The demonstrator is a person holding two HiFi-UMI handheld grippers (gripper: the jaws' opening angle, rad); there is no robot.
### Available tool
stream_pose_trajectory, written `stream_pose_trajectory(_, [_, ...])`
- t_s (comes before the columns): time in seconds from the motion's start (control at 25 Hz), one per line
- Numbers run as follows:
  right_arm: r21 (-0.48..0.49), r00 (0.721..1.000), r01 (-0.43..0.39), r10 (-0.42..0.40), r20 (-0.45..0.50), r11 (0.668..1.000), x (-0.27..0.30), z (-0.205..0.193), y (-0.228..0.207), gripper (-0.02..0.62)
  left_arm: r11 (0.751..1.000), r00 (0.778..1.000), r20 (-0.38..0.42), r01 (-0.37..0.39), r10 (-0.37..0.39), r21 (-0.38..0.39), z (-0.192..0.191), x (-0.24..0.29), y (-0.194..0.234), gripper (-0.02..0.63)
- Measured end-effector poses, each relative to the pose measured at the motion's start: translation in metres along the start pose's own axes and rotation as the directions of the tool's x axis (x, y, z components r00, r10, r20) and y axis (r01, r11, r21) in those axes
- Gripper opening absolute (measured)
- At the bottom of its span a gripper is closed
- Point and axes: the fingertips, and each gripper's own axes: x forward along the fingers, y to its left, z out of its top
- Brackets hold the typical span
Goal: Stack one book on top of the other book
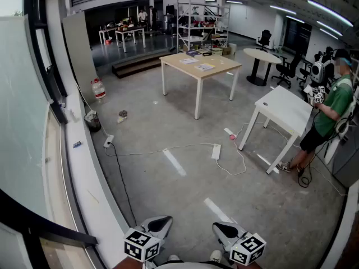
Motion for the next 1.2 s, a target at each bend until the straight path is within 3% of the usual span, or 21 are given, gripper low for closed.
stream_pose_trajectory(0.48, [0.043, 1.0, 0.019, -0.019, 0.006, 0.999, 0.04, 0.004, 0.014, 0.0, 1.0, 0.999, -0.03, 0.012, -0.011, 0.021, -0.007, -0.009, 0.047, 0.005])
stream_pose_trajectory(0.68, [0.034, 0.997, 0.027, -0.024, -0.077, 0.999, 0.057, -0.008, 0.009, 0.008, 0.999, 0.997, -0.067, 0.021, -0.023, -0.036, -0.02, 0.008, 0.052, 0.005])
stream_pose_trajectory(1.0, [0.083, 0.997, -0.009, 0.015, -0.073, 0.997, 0.112, 0.011, -0.047, 0.005, 0.996, 0.997, -0.075, -0.04, 0.033, -0.085, 0.002, 0.047, 0.097, 0.005])
stream_pose_trajectory(1.2, [0.049, 0.99, -0.119, 0.123, -0.076, 0.992, 0.176, 0.054, -0.095, 0.005, 0.987, 0.99, -0.099, -0.116, 0.105, -0.113, 0.043, 0.092, 0.133, 0.005])
